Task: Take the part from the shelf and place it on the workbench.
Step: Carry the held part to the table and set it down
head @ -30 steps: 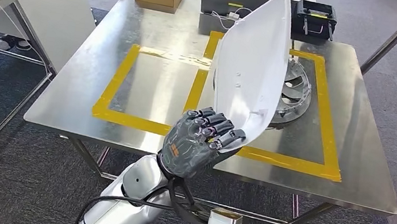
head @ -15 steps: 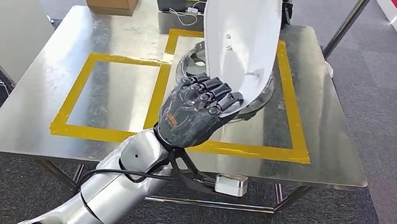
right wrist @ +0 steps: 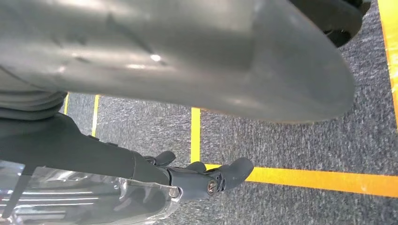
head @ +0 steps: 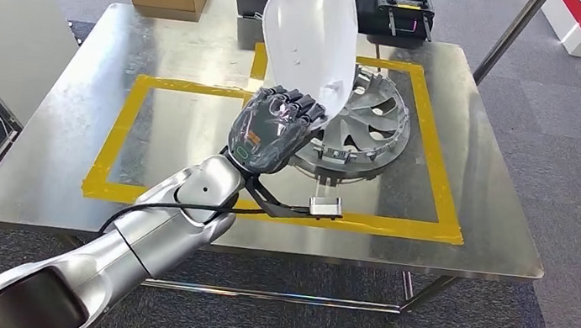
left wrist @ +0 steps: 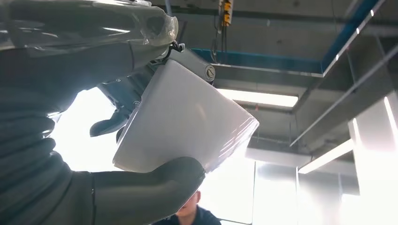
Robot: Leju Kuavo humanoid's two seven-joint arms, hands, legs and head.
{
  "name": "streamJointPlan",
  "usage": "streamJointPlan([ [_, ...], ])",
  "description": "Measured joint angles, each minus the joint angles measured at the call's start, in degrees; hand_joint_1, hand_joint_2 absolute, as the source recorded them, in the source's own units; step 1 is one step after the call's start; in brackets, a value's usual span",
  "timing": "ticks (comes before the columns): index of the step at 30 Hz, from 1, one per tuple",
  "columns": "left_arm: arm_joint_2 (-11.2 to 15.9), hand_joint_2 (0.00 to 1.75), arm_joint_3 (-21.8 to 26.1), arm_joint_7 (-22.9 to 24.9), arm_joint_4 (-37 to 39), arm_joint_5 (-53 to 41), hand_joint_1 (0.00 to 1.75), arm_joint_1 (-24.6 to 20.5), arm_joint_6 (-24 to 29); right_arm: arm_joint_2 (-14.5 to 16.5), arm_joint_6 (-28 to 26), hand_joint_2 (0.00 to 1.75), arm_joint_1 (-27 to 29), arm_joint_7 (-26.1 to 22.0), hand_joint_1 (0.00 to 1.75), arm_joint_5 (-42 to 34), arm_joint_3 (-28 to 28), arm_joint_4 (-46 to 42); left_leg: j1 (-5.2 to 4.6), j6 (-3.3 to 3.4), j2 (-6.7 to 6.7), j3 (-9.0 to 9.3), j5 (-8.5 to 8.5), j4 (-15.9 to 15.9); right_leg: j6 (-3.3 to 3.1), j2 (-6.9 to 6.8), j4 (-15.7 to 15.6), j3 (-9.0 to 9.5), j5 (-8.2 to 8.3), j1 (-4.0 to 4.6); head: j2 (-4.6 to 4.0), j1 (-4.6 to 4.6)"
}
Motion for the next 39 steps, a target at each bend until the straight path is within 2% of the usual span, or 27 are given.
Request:
streamJointPlan([
  [5,0.8,1.75,-1.8,1.3,16.3,0.6,1.75,-7.2,-0.7,0.1,1.0,0.0,-0.4,-0.4,0.0,0.1,0.0,0.0,0.01,0.06,0.1,0.03,-0.05,0.0,0.04,0.05,0.0,-0.04,0.0,0.03,0.0,-0.02],
  [8,1.6,1.75,-2.1,2.7,25.2,0.5,1.75,-11.0,-4.0,0.3,1.4,0.0,-0.2,-0.5,0.0,0.0,0.0,0.0,0.07,0.05,0.17,0.04,-0.05,0.0,0.06,0.08,0.0,-0.09,0.02,0.11,0.0,-0.03],
  [11,2.9,1.75,-2.4,4.3,30.6,0.8,1.75,-13.7,-8.0,0.5,1.5,0.0,0.1,-0.8,0.0,-0.4,-0.2,0.0,0.16,0.03,0.13,0.04,-0.03,-0.1,0.05,0.06,0.0,-0.1,0.02,0.21,0.0,-0.03],
  [14,4.3,1.75,-2.4,6.5,33.6,1.4,1.75,-15.4,-11.2,0.6,1.6,0.0,0.6,-1.2,0.0,-0.8,-0.5,0.0,0.22,0.03,0.15,0.03,-0.03,-0.1,0.03,0.07,0.0,-0.11,0.01,0.25,0.0,-0.03],
  [20,8.6,1.75,-1.2,9.9,36.4,3.1,1.75,-17.0,-12.5,1.0,2.1,0.0,1.5,-1.0,0.0,-0.6,-1.1,0.0,0.24,0.02,0.19,0.05,-0.03,-0.2,0.01,0.08,0.0,-0.14,-0.01,0.26,0.0,-0.03],
  [30,14.1,1.75,1.4,11.2,37.8,3.7,1.75,-17.4,-14.3,1.2,2.9,0.0,1.8,-1.2,0.0,0.5,-1.1,0.0,0.21,0.01,0.07,0.37,0.01,-0.2,0.01,0.02,0.0,-0.09,0.0,0.24,0.0,-0.02],
  [34,15.4,1.75,2.0,10.3,38.0,3.5,0.0,-17.1,-14.8,1.2,3.0,0.0,1.6,-2.0,0.0,0.9,-1.1,0.0,0.21,0.01,-0.06,0.36,0.01,-0.2,0.01,-0.08,0.0,-0.08,-0.01,0.25,0.0,-0.02],
  [35,15.5,1.75,2.0,10.1,38.0,3.4,0.0,-17.0,-14.6,1.2,3.0,0.0,1.6,-2.1,0.0,0.9,-1.1,0.0,0.21,0.01,-0.07,0.36,0.01,-0.2,0.01,-0.1,0.0,-0.08,-0.01,0.25,0.0,-0.02],
  [39,15.6,0.0,2.3,9.3,38.0,2.9,0.0,-16.7,-13.5,1.2,3.0,0.0,1.3,-2.6,0.0,0.9,-1.1,0.0,0.21,0.01,-0.01,0.36,0.01,-0.2,0.01,-0.08,0.0,-0.08,-0.01,0.24,0.0,-0.01],
])
